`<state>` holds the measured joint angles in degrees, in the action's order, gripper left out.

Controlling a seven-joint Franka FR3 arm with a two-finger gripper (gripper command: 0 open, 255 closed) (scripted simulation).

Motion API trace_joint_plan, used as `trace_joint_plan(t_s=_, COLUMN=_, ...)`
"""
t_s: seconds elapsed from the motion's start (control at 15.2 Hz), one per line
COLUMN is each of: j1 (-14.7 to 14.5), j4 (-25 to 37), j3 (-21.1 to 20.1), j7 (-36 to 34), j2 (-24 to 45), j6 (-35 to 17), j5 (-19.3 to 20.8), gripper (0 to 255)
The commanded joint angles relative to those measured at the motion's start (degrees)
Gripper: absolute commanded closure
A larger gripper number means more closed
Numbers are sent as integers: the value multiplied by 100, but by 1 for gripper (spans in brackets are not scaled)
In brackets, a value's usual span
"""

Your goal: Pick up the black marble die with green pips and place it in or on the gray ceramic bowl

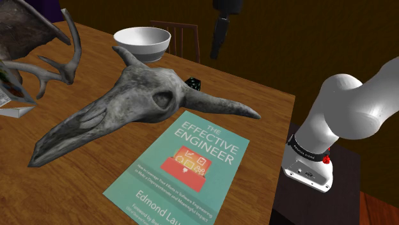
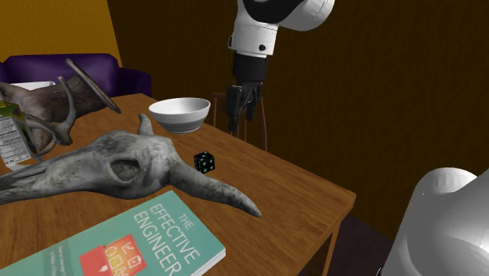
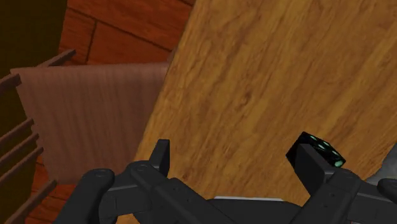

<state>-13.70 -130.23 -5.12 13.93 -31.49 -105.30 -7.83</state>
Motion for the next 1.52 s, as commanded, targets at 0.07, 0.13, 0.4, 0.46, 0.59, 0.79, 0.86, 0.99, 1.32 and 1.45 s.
trace_joint_plan(t_s=0.07, j1=-334, j4=110, j3=-158, j7=457, j2=234, j6=-200, j5=-109, gripper=0)
trace_joint_plan(t_s=0.13, j1=-439, j4=135, j3=-207, j7=613, j2=297, j6=-261, j5=-142, gripper=0)
trace_joint_plan(t_s=0.4, j1=-857, j4=206, j3=-404, j7=1233, j2=506, j6=-484, j5=-267, gripper=0)
trace_joint_plan(t_s=0.46, j1=-900, j4=210, j3=-425, j7=1299, j2=524, j6=-506, j5=-281, gripper=0)
trace_joint_plan(t_s=0.59, j1=-907, j4=86, j3=-447, j7=1302, j2=555, j6=-663, j5=-292, gripper=0)
trace_joint_plan(t_s=0.79, j1=-917, j4=-93, j3=-479, j7=1306, j2=612, j6=-900, j5=-310, gripper=0)
trace_joint_plan(t_s=0.86, j1=-921, j4=-150, j3=-490, j7=1307, j2=634, j6=-980, j5=-316, gripper=0)
trace_joint_plan(t_s=0.99, j1=-926, j4=-239, j3=-507, j7=1309, j2=670, j6=-1105, j5=-325, gripper=0)
trace_joint_plan(t_s=1.32, j1=-927, j4=-237, j3=-507, j7=1309, j2=671, j6=-1106, j5=-325, gripper=0)
trace_joint_plan(t_s=1.45, j1=-927, j4=-237, j3=-507, j7=1309, j2=671, j6=-1105, j5=-325, gripper=0)
